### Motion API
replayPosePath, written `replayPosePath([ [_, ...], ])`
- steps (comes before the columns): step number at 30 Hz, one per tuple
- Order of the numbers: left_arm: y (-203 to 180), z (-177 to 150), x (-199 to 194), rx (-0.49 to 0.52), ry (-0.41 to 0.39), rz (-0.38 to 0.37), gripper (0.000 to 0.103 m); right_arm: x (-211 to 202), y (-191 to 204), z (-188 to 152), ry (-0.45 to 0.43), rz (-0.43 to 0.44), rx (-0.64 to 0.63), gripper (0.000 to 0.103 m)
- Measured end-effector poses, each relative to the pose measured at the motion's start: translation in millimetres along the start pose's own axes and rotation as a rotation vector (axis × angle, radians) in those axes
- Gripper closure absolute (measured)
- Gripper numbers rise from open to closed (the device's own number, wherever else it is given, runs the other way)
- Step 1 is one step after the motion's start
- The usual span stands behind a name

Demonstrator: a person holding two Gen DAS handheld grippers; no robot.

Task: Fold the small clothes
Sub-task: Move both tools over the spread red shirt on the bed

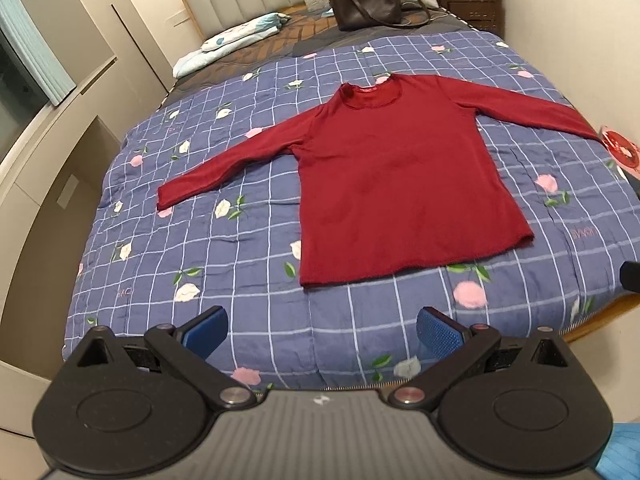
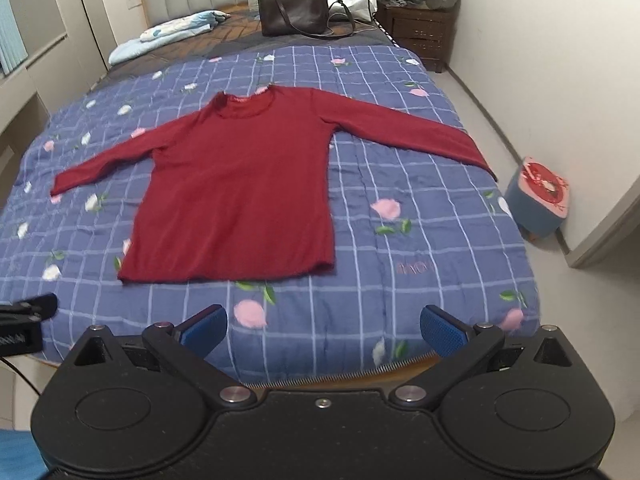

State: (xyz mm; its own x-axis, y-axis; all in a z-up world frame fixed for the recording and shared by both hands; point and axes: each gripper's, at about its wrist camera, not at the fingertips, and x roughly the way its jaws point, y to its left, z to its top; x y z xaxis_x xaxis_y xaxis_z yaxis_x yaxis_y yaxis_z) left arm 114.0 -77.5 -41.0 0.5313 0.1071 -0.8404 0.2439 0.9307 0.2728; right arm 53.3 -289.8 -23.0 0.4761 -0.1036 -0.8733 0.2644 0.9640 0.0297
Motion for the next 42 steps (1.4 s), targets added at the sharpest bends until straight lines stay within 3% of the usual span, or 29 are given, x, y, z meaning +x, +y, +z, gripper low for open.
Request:
replayPosePath([
  [9,-16,56,17,-0.075,0.041,0.032,0.0,19,-12,71,-0.011,0.075,-0.049,0.0],
  [13,-22,74,19,-0.097,0.068,0.099,0.0,34,-18,90,0.012,0.113,-0.056,0.0],
  [26,-36,106,24,-0.114,0.161,0.234,0.0,70,-47,103,0.081,0.18,0.022,0.0],
  [35,-47,116,36,-0.088,0.201,0.214,0.0,81,-58,97,0.138,0.156,0.042,0.0],
  [42,-57,135,52,-0.026,0.207,0.178,0.0,83,-70,105,0.125,0.099,0.102,0.0],
])
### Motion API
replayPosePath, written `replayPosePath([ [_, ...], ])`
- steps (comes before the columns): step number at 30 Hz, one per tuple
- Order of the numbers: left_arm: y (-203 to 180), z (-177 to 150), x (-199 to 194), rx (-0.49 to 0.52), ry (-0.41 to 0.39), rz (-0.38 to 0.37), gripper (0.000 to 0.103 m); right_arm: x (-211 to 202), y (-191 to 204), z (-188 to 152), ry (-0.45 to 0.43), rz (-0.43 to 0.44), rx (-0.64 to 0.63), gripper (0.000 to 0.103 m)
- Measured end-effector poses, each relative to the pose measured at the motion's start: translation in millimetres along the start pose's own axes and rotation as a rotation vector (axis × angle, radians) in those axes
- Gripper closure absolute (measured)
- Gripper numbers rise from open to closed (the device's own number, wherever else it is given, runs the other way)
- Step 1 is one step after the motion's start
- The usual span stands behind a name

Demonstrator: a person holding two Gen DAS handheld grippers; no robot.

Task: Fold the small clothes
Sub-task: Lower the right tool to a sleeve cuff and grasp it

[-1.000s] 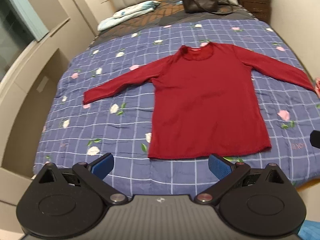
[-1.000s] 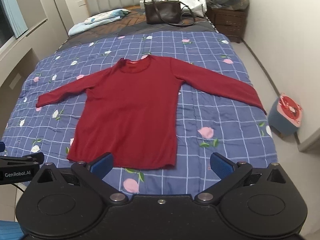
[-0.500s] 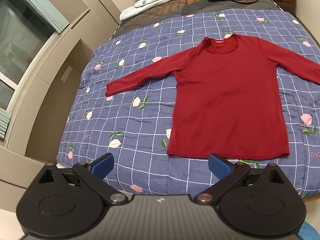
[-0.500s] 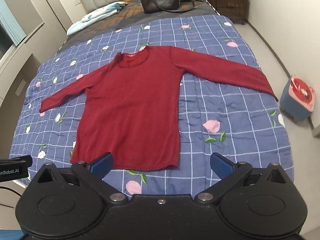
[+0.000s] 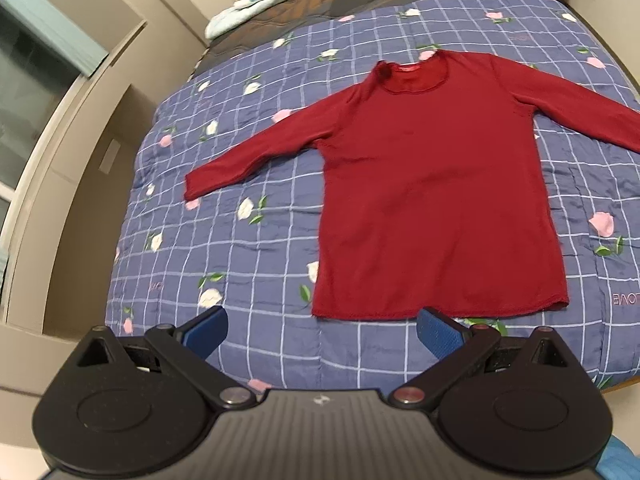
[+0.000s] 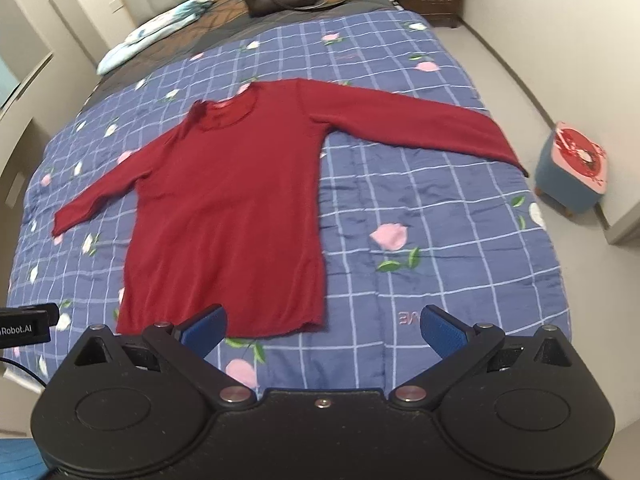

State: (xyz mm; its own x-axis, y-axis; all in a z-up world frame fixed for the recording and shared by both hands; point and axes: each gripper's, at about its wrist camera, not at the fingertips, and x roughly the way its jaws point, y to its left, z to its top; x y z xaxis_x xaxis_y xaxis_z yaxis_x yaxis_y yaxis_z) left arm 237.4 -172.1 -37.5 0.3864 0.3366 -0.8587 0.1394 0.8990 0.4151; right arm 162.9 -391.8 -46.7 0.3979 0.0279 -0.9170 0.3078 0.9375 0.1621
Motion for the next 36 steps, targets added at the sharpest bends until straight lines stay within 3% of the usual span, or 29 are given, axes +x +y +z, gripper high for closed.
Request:
replayPosePath([
  [14,4,56,46,0.138,0.002,-0.126,0.0,6,24,27,-0.077,-0.151,0.124,0.0],
  [20,6,74,75,0.17,0.029,-0.18,0.0,18,27,19,-0.043,-0.24,0.142,0.0],
  [27,-11,92,88,0.202,0.035,-0.199,0.0,35,-10,23,-0.039,-0.316,0.212,0.0],
  [31,-25,100,92,0.199,0.054,-0.191,0.0,51,-40,31,-0.047,-0.274,0.267,0.001],
  [36,-49,109,88,0.176,0.086,-0.174,0.0,66,-103,54,-0.161,-0.192,0.367,0.001],
])
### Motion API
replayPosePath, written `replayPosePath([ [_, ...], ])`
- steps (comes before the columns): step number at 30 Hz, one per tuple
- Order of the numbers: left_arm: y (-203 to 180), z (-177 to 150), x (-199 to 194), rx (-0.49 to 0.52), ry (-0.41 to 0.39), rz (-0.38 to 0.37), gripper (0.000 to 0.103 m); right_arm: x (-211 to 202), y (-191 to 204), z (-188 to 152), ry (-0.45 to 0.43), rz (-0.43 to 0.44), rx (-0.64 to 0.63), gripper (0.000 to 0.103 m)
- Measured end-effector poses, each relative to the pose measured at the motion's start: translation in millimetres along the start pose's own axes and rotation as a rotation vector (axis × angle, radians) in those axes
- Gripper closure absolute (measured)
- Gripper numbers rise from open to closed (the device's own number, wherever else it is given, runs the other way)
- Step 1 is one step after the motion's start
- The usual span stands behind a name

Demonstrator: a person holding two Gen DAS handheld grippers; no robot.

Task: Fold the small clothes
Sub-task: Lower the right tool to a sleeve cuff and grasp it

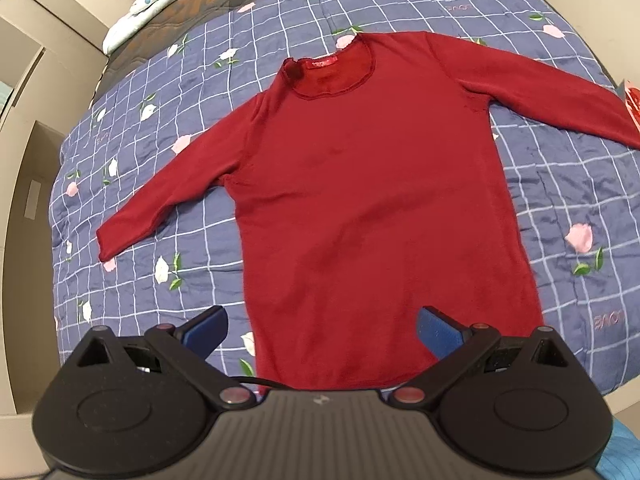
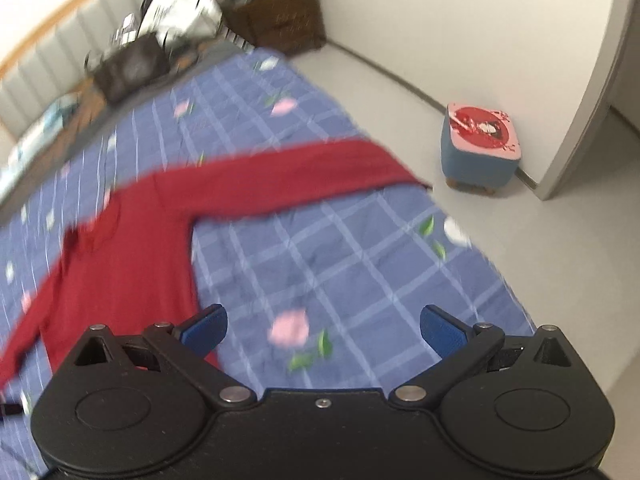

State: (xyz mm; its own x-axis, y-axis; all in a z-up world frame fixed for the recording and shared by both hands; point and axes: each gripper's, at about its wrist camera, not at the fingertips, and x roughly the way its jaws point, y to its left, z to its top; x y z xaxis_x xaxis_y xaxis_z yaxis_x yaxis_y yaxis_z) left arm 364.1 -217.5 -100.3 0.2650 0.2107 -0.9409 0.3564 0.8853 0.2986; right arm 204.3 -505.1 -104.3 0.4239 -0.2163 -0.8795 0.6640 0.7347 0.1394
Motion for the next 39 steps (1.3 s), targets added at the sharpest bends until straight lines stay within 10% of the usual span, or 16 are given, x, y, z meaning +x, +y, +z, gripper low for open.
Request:
replayPosePath([
  [9,-49,44,-48,-0.164,-0.027,0.031,0.0,120,-129,71,0.065,0.167,0.325,0.003],
  [22,-89,57,-67,-0.31,0.073,0.051,0.0,267,-201,126,0.193,0.108,0.736,0.038],
  [29,-94,54,-71,-0.298,0.076,0.087,0.0,295,-201,135,0.215,0.094,0.782,0.063],
  [33,-87,48,-72,-0.321,0.079,0.095,0.0,290,-196,143,0.173,0.07,0.749,0.097],
  [39,-65,35,-76,-0.395,0.067,0.084,0.0,261,-172,164,0.067,0.061,0.598,0.098],
])
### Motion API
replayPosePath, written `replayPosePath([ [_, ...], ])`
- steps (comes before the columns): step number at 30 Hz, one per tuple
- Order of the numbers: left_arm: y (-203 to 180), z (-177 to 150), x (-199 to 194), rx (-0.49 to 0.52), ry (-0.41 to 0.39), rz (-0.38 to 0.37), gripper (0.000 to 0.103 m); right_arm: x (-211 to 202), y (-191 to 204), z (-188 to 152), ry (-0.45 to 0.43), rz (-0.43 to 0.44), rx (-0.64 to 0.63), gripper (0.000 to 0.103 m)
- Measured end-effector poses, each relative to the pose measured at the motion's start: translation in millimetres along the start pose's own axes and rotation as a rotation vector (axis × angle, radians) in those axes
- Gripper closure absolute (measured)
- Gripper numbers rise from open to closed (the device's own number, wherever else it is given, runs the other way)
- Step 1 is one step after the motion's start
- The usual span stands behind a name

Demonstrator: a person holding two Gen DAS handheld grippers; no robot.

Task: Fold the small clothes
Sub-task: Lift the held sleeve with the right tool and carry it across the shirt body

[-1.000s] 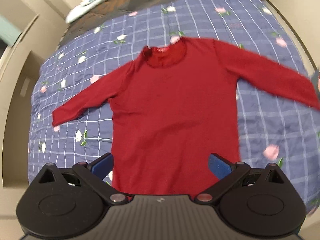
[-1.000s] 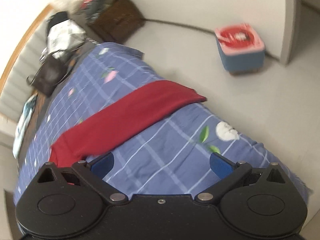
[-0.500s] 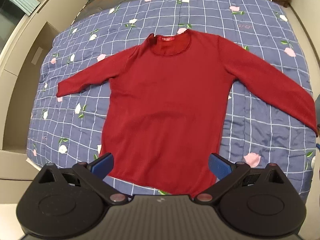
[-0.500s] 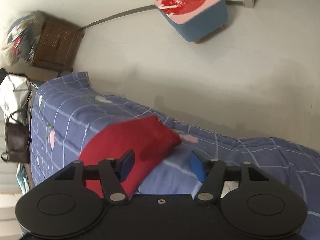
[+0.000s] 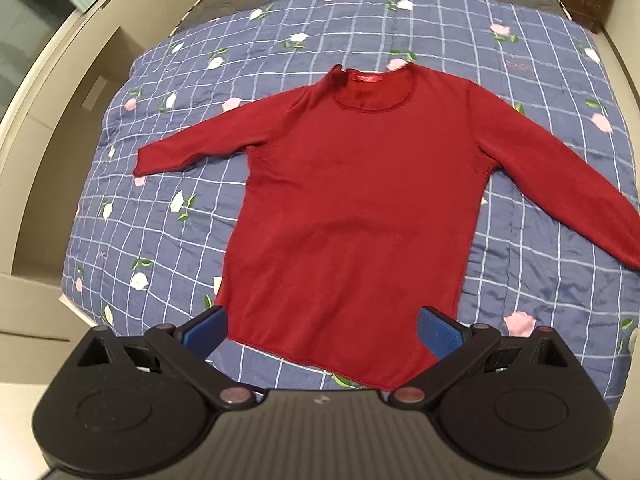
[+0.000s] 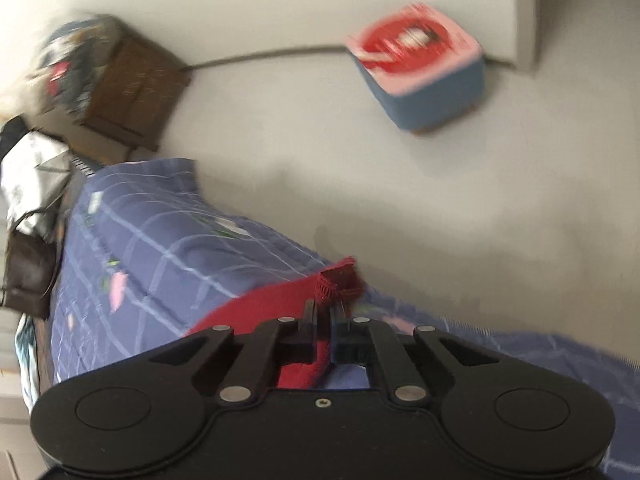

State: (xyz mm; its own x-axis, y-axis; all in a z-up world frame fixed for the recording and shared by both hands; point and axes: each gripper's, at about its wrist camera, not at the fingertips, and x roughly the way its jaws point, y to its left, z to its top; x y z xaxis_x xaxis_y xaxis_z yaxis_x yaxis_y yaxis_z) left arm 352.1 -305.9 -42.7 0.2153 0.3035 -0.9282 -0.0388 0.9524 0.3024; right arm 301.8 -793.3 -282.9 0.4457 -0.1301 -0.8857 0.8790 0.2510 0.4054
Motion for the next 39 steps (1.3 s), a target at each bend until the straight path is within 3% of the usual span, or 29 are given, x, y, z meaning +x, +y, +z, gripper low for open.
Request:
replayPosePath([
  [11,34,-6,12,-0.023,-0.033,-0.115,0.0,-70,96,-11,-0.141,0.076,-0.348,0.098],
  [18,81,-2,41,0.002,-0.047,-0.205,0.0,-114,195,-65,-0.242,0.132,-0.576,0.098],
  [25,172,12,82,-0.057,-0.035,-0.251,0.0,-130,320,-178,-0.291,0.218,-0.857,0.098],
  [30,235,15,119,-0.096,-0.002,-0.214,0.0,-112,394,-288,-0.258,0.291,-1.046,0.098],
  [35,288,13,146,-0.177,0.041,-0.159,0.0,-82,432,-408,-0.206,0.33,-1.303,0.098],
  [39,320,10,160,-0.215,0.059,-0.101,0.0,-49,434,-488,-0.139,0.326,-1.458,0.098],
])
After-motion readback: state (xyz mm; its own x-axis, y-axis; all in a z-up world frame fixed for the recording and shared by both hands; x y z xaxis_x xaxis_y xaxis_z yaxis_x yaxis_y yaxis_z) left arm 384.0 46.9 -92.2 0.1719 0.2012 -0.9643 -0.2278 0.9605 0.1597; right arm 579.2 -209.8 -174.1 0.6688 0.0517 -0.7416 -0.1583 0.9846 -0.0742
